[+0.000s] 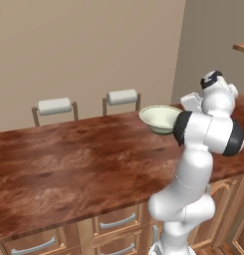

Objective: Pick the cup and bowl from the counter and place them on the counter next to the sink.

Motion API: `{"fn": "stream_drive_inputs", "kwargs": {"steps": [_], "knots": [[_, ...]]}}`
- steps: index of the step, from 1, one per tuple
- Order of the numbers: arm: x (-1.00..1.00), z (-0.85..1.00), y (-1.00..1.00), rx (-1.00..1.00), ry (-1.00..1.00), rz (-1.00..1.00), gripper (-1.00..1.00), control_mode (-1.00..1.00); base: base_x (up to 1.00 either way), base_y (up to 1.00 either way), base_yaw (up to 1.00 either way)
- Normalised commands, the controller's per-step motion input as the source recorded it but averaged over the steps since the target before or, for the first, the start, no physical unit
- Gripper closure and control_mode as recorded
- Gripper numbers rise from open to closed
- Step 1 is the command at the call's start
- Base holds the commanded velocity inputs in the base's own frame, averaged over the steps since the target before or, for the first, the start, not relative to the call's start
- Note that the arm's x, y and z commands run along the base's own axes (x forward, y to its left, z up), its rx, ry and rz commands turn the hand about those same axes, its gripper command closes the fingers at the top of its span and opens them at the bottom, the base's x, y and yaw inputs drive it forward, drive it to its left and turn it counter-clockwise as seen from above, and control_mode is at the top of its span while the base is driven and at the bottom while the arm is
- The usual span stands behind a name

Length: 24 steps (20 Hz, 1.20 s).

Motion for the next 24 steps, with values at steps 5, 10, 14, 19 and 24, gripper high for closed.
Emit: {"fn": "stream_drive_inputs", "kwargs": {"steps": [5,10,14,19,24], "knots": [[-0.68,0.00,0.51,0.02,0.02,0.09,1.00,-1.00,0.00,0.00,0.00],[-0.64,0.03,0.51,0.00,0.03,0.10,1.00,-1.00,0.00,0.00,0.00],[-0.55,0.13,0.50,0.00,0.01,0.09,1.00,-1.00,0.00,0.00,0.00],[-0.63,0.14,0.43,0.01,0.00,0.07,1.00,-1.00,0.00,0.00,0.00],[-0.69,0.15,0.34,0.02,0.00,0.06,1.00,-1.00,0.00,0.00,0.00]]}}
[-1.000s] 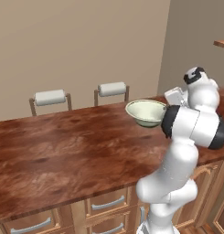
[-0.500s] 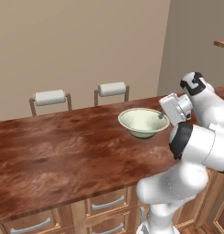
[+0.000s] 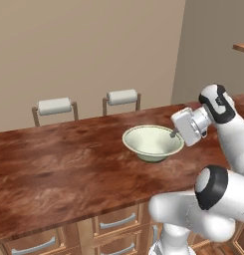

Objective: Pick the cup and bowl from the counter and place them on the counter next to the sink.

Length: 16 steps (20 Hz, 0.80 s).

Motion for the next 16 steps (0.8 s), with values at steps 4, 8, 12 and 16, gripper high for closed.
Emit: {"fn": "stream_drive_inputs", "kwargs": {"steps": [4,8,12,16], "knots": [[-0.53,0.08,0.41,0.02,0.02,0.07,1.00,-1.00,0.00,0.00,0.00],[-0.24,0.02,0.42,0.01,0.06,0.07,1.00,-1.00,0.00,0.00,0.00],[0.03,0.00,0.23,0.00,0.08,0.04,1.00,-1.00,0.00,0.00,0.00],[0.04,0.00,0.00,0.00,0.00,0.00,1.00,-1.00,0.00,0.00,0.00]]}}
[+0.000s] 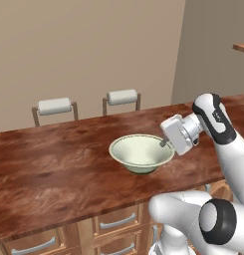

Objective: Pick the cup and bowl from the counter and place them on the counter next to the sink.

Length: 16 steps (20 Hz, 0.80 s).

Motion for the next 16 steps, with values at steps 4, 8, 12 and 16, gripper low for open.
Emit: {"fn": "stream_drive_inputs", "kwargs": {"steps": [4,8,12,16], "knots": [[0.00,0.00,0.00,0.00,0.00,0.00,1.00,-1.00,0.00,0.00,0.00],[0.00,0.00,0.00,0.00,0.00,0.00,1.00,-1.00,0.00,0.00,0.00],[0.00,0.00,0.00,0.00,0.00,0.00,1.00,-1.00,0.00,0.00,0.00],[0.00,0.00,0.00,0.00,0.00,0.00,1.00,1.00,0.00,0.00,0.00]]}}
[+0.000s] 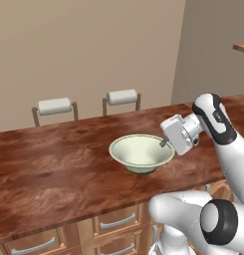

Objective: Pick the cup and bowl from the counter and place them on the counter next to the sink.

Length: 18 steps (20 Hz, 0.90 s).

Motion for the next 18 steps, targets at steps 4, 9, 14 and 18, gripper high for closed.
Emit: {"fn": "stream_drive_inputs", "kwargs": {"steps": [4,9,14,18], "knots": [[0.00,0.00,0.00,0.00,0.00,0.00,1.00,1.00,-0.08,0.00,0.00],[0.00,0.00,0.00,0.00,0.00,0.00,1.00,1.00,-0.84,0.00,-0.01],[0.00,0.00,0.00,0.00,0.00,0.00,1.00,1.00,-0.67,-0.02,-0.02],[0.00,0.00,0.00,0.00,0.00,0.00,1.00,1.00,0.15,0.02,0.37]]}}
